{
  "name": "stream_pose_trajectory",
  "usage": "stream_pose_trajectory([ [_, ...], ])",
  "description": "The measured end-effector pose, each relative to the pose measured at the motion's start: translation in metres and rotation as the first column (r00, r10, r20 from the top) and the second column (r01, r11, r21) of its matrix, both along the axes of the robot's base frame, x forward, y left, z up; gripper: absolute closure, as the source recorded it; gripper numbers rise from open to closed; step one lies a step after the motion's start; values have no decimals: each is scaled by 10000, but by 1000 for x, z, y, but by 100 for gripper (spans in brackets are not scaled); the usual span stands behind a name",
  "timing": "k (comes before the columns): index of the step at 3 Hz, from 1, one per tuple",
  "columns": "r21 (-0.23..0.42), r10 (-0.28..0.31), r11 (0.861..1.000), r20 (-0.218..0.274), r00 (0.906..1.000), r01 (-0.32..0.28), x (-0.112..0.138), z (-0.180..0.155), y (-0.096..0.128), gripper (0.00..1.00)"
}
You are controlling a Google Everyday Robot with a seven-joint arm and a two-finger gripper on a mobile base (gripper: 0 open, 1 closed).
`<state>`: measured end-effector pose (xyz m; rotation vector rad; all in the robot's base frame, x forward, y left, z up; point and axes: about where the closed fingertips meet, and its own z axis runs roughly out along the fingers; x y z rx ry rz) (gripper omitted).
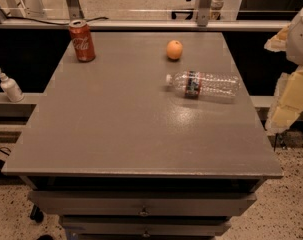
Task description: Pick water bottle
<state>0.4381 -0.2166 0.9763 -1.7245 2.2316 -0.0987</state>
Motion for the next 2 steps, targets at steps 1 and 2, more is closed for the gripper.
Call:
stream_pose_trajectory([
  [1,0,0,10000,2,10000,0,0,0,0,0],
  [2,322,268,9991,228,9994,-275,14,-8,0,0],
])
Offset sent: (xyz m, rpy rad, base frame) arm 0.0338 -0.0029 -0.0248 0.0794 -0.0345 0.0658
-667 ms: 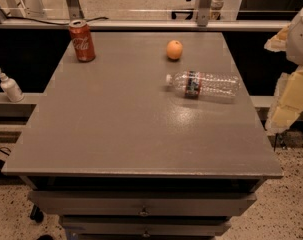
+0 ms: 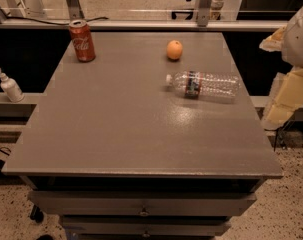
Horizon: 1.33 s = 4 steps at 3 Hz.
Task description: Pick water bottle
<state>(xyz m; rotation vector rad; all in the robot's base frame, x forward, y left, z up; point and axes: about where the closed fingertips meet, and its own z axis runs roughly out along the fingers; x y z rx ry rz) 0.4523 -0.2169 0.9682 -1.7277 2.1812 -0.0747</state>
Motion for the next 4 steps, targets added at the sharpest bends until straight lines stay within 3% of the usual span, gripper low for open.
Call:
stream_pose_trajectory([
  [2,897,678,9933,510,9964,-722,63,-38,11,0],
  [4,1930,597,9790,359,9976,-656,123,-81,38,0],
])
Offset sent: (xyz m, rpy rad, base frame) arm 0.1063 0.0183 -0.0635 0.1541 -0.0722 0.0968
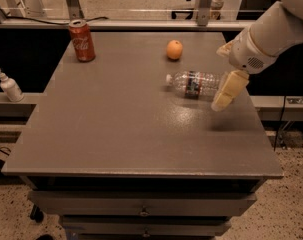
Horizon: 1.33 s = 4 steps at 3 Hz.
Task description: Pick water bottle
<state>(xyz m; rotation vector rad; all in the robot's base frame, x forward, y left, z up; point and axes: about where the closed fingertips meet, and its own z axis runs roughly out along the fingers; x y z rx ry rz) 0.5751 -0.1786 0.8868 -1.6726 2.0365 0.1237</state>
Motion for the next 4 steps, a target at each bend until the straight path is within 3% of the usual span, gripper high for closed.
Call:
stream_pose_trajectory([
  [1,472,-95,9988,-333,9994,110,26,-24,19,0],
  [2,733,-215,9970,-622,9978,260,45,-41,29,16],
  [4,1048,-210,9940,-879,9959,302,61,-51,41,64],
])
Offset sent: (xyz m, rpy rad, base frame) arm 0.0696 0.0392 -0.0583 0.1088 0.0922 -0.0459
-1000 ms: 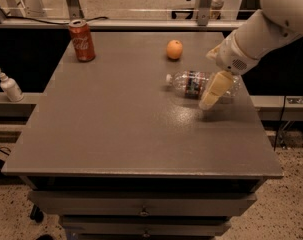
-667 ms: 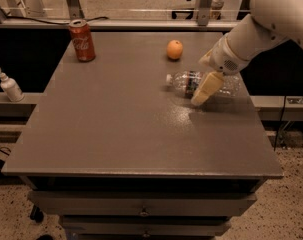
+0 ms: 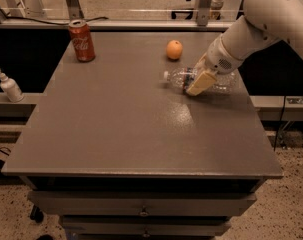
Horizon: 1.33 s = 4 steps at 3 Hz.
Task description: Pick water bottle
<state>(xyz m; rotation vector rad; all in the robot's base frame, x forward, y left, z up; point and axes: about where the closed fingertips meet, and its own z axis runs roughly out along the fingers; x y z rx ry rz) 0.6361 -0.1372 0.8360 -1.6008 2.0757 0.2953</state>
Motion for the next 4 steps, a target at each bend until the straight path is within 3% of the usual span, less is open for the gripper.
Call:
stream_pose_trajectory([
  [1,323,160,9993,92,9998,-163,-1,18,10,87],
  [2,760,486,9958,389,9981,-515,-10,48,28,100],
  [3,1275,769,9881,716,9945,-856,-22,82,48,100],
  [4,1275,770,9881,716,9945,-857,-22,82,48,100],
])
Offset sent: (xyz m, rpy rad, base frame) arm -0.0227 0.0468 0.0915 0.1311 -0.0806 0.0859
